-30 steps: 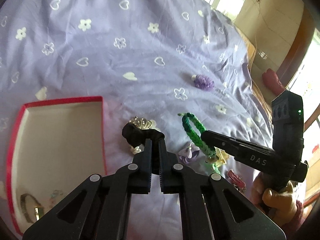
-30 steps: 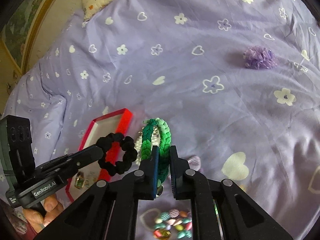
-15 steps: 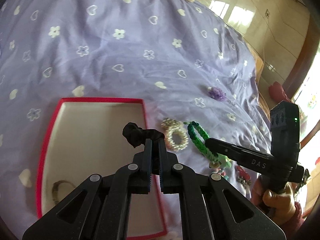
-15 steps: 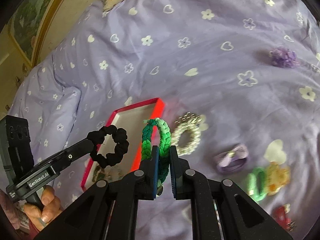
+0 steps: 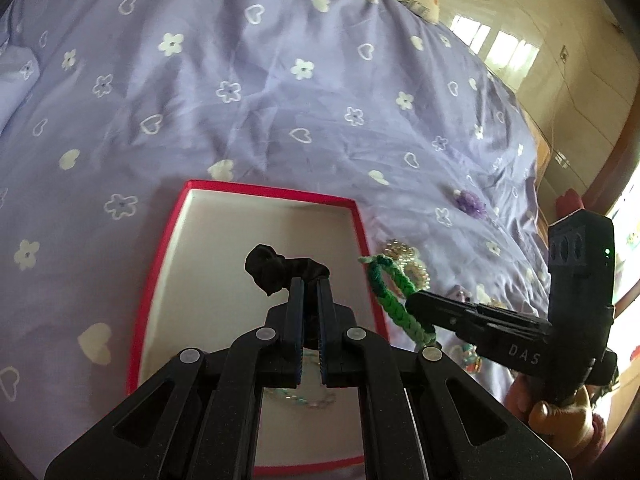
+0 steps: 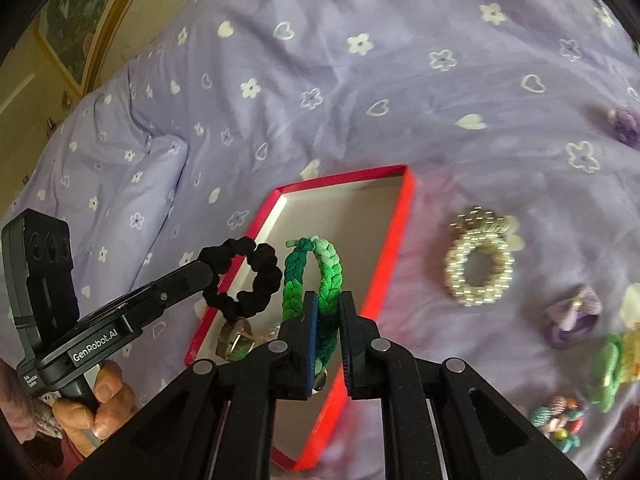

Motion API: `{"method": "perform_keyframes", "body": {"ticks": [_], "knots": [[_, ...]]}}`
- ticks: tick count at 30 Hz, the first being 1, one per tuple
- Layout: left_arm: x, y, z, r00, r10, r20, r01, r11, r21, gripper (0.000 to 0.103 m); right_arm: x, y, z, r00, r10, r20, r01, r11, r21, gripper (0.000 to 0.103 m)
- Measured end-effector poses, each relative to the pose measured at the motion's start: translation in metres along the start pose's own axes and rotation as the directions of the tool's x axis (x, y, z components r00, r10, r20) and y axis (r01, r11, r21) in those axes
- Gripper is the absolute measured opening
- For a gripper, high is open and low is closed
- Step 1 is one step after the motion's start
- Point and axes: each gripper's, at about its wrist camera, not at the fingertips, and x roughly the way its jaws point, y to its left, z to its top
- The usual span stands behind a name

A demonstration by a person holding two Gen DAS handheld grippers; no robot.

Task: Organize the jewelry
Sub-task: 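Carry both items into the red tray and open both grippers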

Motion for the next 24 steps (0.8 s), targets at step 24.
{"method": "perform_keyframes", "body": {"ticks": [24], "knots": [[0.069, 0.064, -0.02, 0.981, 0.119, -0.152, -0.132, 0.989, -0.074, 0.005, 0.093, 0.021, 0.005, 0.982, -0.122, -0.145, 0.105, 0.987, -0.121, 0.01]]}}
